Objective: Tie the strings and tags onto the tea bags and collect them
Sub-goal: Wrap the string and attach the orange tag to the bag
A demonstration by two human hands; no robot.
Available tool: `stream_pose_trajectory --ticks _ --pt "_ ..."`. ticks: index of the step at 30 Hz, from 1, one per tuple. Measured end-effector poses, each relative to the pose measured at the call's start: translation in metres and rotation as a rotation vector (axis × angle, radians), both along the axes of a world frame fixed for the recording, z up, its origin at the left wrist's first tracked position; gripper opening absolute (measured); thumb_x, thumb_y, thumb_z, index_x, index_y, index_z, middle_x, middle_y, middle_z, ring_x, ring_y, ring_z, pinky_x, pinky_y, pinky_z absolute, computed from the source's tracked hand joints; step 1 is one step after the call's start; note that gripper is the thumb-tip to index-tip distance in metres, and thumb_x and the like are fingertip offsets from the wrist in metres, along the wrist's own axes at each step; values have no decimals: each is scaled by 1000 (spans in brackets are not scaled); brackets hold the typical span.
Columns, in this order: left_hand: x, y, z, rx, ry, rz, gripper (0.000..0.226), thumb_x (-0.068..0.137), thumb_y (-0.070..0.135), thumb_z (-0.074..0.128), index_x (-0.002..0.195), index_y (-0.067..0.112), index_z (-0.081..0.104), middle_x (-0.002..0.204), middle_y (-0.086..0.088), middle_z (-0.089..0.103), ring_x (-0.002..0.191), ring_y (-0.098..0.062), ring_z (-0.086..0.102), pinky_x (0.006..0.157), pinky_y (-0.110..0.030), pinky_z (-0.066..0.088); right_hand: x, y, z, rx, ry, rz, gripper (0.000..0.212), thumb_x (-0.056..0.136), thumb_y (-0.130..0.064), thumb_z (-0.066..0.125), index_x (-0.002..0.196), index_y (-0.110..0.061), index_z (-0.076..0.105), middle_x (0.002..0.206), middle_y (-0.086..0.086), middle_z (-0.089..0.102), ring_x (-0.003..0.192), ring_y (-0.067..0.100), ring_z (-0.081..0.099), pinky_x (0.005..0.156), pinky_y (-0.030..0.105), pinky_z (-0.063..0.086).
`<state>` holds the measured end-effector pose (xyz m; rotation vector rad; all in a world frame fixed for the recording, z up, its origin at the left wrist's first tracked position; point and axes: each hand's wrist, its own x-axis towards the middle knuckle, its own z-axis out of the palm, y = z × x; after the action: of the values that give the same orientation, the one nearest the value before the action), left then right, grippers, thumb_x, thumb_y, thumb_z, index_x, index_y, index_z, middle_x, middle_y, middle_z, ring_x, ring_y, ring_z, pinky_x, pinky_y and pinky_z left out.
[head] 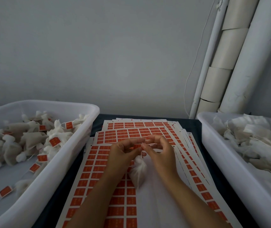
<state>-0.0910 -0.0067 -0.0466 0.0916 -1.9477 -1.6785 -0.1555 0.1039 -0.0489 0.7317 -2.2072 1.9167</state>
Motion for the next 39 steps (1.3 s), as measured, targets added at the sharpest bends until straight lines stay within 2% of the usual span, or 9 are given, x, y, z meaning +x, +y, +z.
stream_pose_trajectory --ticks 4,9,16,20,23,26,28,32,39 --pt "0 0 1 3 15 -23 30 82 6 63 111 13 66 92 6 74 78 -14 72 65 -18 55 -6 4 5 50 -7 123 13 85 -23 65 98 -24 62 93 -17 62 90 -1 58 66 3 45" --pt "0 1 2 20 -15 -26 53 82 4 66 126 27 47 85 6 74 76 -12 71 63 -17 54 -11 8 11 79 -29 204 8 85 -19 66 89 -25 63 90 -10 66 91 7 61 80 17 50" --pt "0 1 4 69 -41 -74 73 78 11 69 140 24 32 77 3 73 73 -13 71 62 -15 52 -16 11 15 47 -8 230 14 81 -12 69 77 -24 63 76 -14 66 81 -1 62 67 7 48" --pt "2 1 6 138 -61 -123 82 70 23 71 139 29 28 87 5 74 79 -13 71 64 -13 51 -17 14 17 -27 -63 248 11 82 -14 68 77 -23 65 81 -15 68 84 1 63 66 10 50" --pt "2 1 8 157 -163 -174 75 72 26 71 135 37 31 94 10 73 87 -8 69 66 -14 51 -16 16 20 -68 -101 287 7 82 -18 67 77 -23 65 87 -15 68 89 0 62 68 11 50" --pt "-1 -1 13 455 -303 -319 43 86 6 50 127 15 49 97 -7 71 87 -20 70 71 -27 54 -15 17 24 -88 -134 339 5 76 -26 69 74 -24 65 92 -13 68 93 0 61 76 14 45" --pt "3 -2 15 488 -320 -470 38 81 16 42 113 4 58 94 -13 70 89 -25 69 79 -30 54 -15 18 26 -108 -154 372 12 68 -34 69 72 -25 64 96 -9 68 98 5 61 85 26 46" --pt "7 1 14 395 -397 -563 49 98 38 30 84 11 69 74 -7 64 75 -18 63 86 -32 50 -14 18 26 -143 -184 458 13 68 -33 73 72 -23 65 104 -2 67 106 25 59 95 55 44" --pt "8 -3 13 367 -306 -500 29 85 33 53 73 17 74 70 -2 66 68 -12 63 77 -27 53 -19 18 23 -195 -224 517 20 67 -29 74 77 -18 62 98 -2 67 103 24 61 93 40 49"
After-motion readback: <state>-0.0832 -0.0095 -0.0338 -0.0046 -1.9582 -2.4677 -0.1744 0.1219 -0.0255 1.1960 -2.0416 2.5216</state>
